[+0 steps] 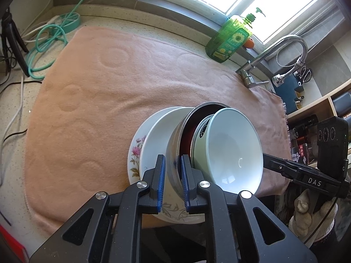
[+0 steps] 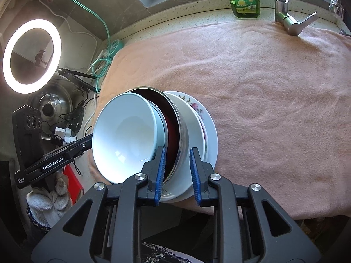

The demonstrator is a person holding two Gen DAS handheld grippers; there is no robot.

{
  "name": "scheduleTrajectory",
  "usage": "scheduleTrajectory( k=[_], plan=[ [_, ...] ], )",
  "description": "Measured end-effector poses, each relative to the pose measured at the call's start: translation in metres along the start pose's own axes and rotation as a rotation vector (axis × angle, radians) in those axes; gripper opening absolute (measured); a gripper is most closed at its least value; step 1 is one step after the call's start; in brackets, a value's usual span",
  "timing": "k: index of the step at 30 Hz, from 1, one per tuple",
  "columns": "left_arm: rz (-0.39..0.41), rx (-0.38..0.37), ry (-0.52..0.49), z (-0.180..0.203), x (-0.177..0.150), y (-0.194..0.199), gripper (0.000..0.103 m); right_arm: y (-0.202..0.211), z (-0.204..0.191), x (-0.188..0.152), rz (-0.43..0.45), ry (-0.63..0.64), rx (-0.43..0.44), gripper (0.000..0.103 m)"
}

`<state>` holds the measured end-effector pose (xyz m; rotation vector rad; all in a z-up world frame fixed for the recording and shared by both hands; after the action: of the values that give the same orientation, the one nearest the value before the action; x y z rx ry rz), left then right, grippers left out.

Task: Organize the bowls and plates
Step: 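Set the nested bowls on the plates and open the left gripper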

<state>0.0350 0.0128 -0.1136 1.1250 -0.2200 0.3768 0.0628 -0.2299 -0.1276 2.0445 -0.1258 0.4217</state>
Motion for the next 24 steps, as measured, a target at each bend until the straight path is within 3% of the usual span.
scheduleTrajectory(
  k=[14,16,18,24],
  plan=[
    [0.079,0.09,-0.084,0.006,-0.003,0.027,0.013,0.026,-0.006,-0.011,0.093,0.076,-0.062,0.024],
    [0.088,0.1,-0.1,0.01,-0.005,0.03,0.015,0.03,-0.007,-0.013,0.111,0.091,-0.074,0.03],
    [0.101,0.112,-0.118,0.014,-0.008,0.034,0.023,0.035,-0.009,-0.015,0.133,0.103,-0.08,0.049],
    [0.126,0.136,-0.144,0.021,-0.018,0.041,0.027,0.048,-0.016,-0.023,0.182,0.153,-0.127,0.049]
  ],
)
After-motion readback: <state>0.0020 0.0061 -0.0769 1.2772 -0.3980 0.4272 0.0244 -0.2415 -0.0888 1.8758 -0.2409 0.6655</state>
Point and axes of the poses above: each gripper's, at about its wrist camera, not at the fingertips, and y roughly against the way its jaws point, z to its right, x to its top, the point moved 3 cm from there along -y, roughly the way its jaws point, and after that the axes turned 1 degree about z, right-handed, at the moved point
